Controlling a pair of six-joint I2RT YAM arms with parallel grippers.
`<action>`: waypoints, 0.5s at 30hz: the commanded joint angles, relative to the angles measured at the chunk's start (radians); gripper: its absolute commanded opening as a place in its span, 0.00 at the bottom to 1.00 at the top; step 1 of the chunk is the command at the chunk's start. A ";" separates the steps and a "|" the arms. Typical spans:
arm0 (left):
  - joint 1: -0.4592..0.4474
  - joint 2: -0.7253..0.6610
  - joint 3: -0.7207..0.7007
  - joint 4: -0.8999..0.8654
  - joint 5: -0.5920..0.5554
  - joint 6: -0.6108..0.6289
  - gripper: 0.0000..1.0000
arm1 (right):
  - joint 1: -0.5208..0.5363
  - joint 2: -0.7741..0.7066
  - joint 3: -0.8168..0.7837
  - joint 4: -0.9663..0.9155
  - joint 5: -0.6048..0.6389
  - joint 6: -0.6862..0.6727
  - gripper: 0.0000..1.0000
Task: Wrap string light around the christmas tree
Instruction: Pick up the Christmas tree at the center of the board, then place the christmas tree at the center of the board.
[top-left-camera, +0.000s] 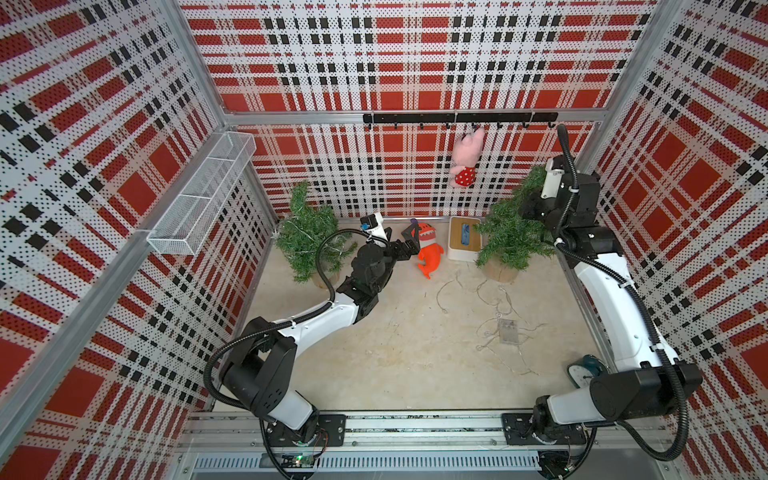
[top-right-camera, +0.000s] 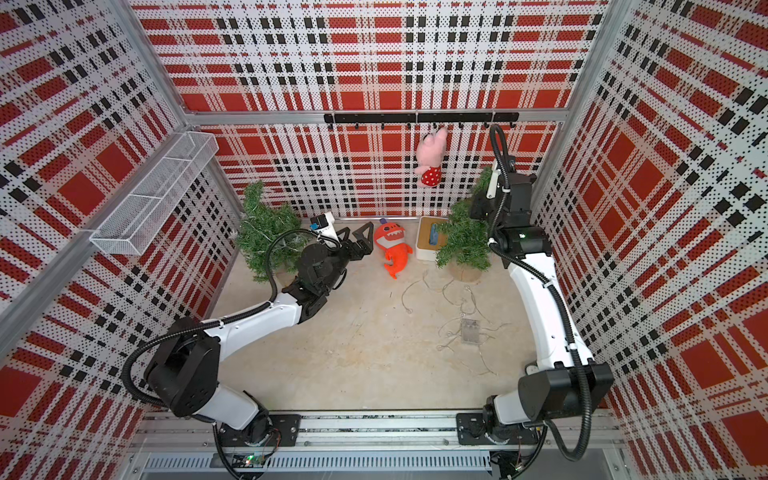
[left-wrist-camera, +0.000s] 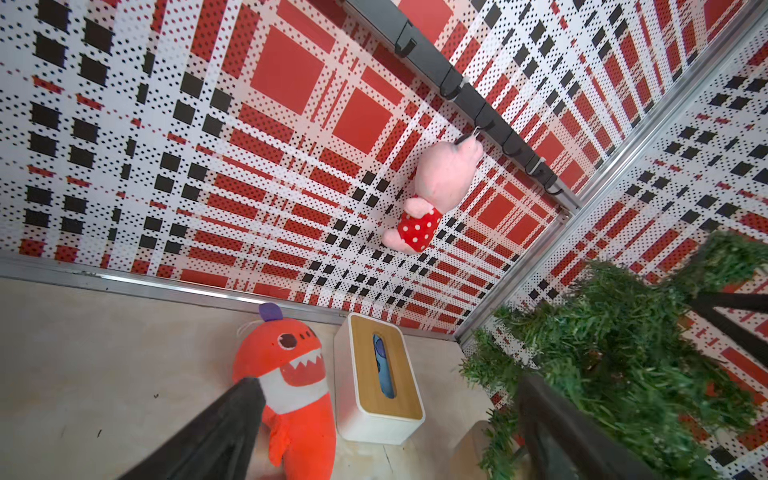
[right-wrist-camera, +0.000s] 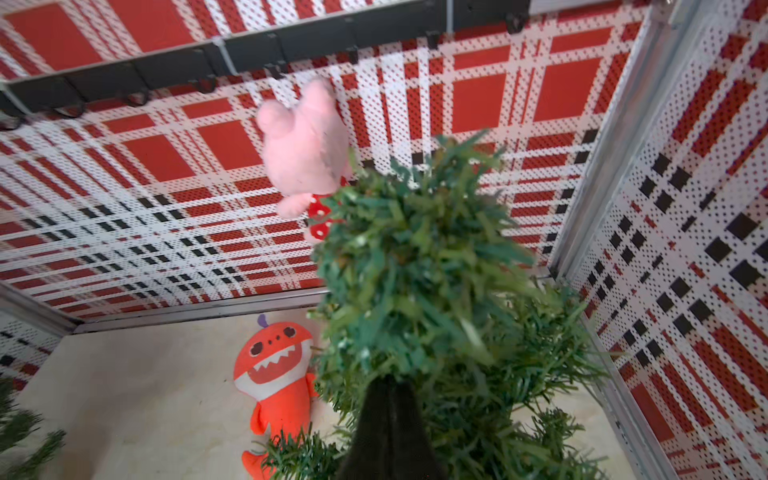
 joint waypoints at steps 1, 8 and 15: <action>-0.002 -0.014 0.025 -0.025 -0.031 0.063 0.98 | 0.069 -0.020 0.146 0.011 -0.029 -0.051 0.00; 0.012 -0.058 0.056 -0.085 -0.058 0.186 0.98 | 0.232 0.030 0.266 -0.053 -0.063 -0.087 0.00; 0.064 -0.087 0.026 -0.086 -0.058 0.196 0.98 | 0.363 0.136 0.286 -0.002 -0.219 -0.051 0.00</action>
